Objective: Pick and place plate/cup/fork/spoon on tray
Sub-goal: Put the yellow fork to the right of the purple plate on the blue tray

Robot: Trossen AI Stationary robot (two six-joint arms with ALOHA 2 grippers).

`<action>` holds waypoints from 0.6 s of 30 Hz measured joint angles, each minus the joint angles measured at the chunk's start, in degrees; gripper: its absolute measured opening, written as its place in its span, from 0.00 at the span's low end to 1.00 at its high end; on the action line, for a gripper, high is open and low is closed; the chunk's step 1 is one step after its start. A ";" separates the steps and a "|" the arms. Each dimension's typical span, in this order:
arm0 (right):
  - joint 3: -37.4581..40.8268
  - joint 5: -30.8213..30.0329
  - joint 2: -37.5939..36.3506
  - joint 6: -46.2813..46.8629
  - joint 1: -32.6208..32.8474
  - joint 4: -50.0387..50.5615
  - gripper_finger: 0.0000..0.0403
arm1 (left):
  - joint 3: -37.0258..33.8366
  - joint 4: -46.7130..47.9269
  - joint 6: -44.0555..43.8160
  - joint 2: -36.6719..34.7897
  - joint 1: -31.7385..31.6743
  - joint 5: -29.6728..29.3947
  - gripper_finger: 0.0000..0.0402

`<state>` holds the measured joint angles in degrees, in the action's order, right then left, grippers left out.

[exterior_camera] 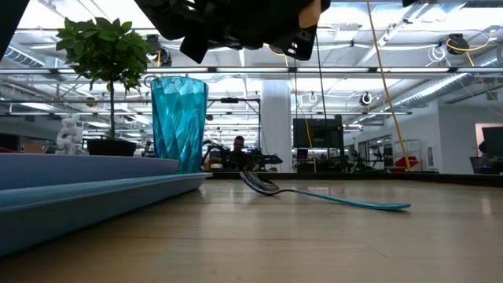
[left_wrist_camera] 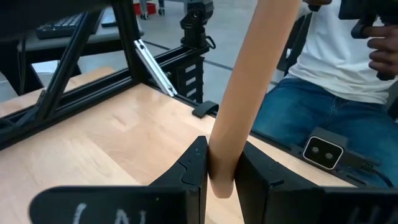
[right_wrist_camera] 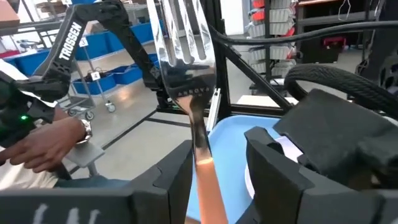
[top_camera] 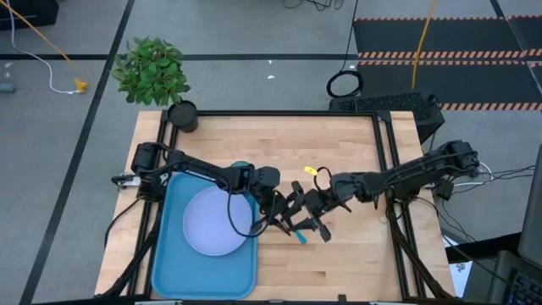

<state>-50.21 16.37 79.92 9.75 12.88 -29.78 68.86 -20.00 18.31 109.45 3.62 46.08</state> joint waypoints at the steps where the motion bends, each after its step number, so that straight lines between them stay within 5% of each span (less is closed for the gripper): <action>1: 0.00 0.12 0.00 -0.13 0.00 -0.04 0.36 | 0.00 -0.03 0.02 0.00 -0.08 0.05 0.14; 18: -0.05 2.91 -0.07 -0.67 0.69 -1.95 0.14 | 0.00 -2.83 -3.54 0.00 -1.19 1.71 0.13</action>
<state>-50.26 19.28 79.85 9.08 13.57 -31.72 68.86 -22.83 14.77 109.45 2.43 47.79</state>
